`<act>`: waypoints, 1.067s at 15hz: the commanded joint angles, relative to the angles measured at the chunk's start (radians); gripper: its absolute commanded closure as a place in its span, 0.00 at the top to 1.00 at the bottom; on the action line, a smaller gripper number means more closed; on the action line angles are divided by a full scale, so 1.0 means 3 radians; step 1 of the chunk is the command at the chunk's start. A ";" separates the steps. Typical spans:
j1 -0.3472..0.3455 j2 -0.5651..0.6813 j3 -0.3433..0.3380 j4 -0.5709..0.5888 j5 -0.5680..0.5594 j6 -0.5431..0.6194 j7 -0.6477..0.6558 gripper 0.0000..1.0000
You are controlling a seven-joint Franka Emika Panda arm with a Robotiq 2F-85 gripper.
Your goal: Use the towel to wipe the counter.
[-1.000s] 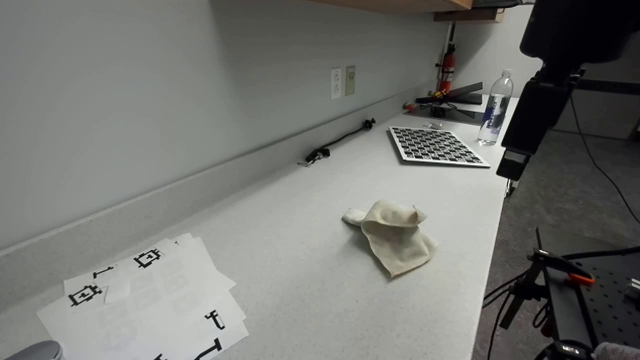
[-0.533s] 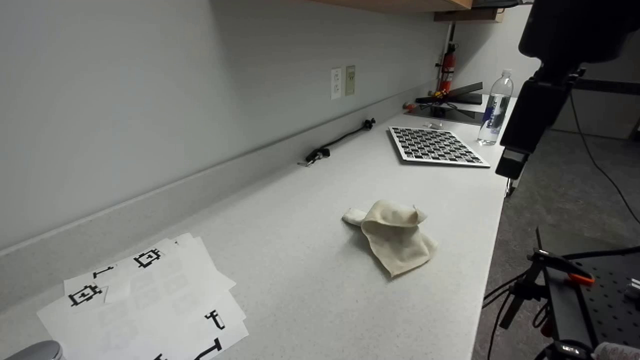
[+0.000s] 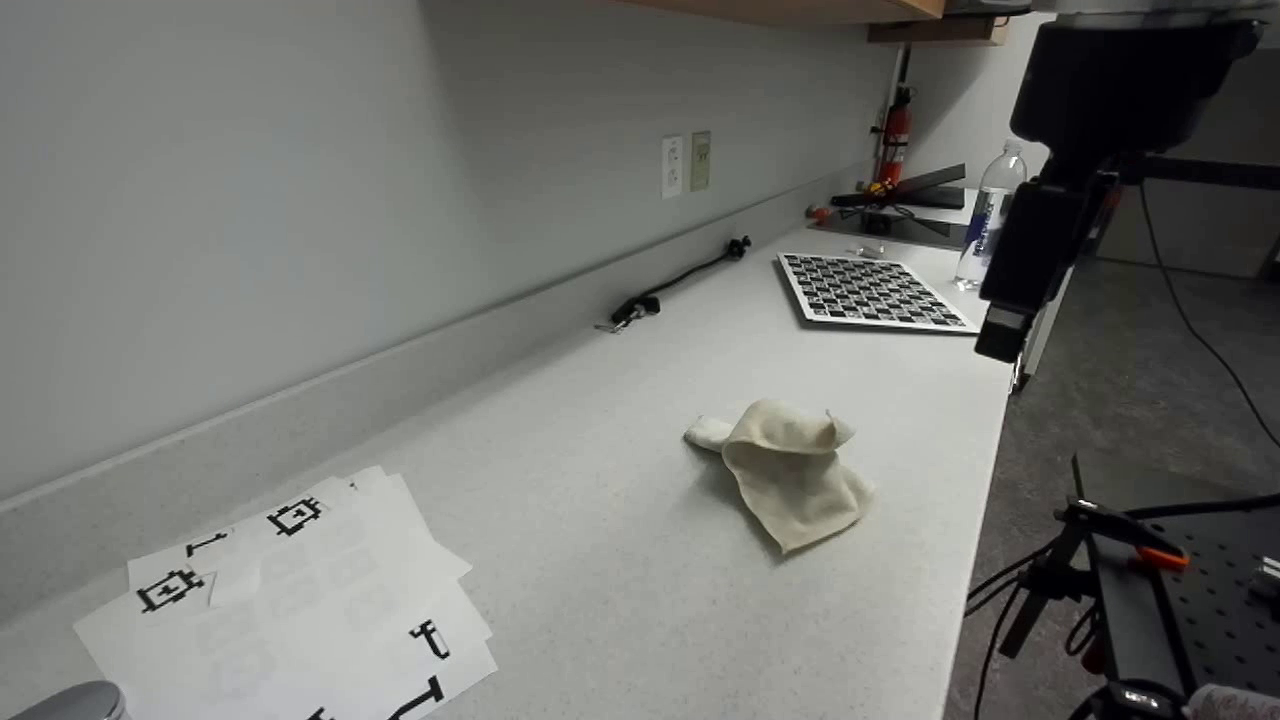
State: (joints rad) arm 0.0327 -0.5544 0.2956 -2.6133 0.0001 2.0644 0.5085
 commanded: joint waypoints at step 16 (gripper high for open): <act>0.0061 0.0532 -0.0227 -0.0237 -0.0145 0.0910 -0.0651 1.00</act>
State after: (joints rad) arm 0.0343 -0.3958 0.2452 -2.6855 -0.0344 2.3397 0.3072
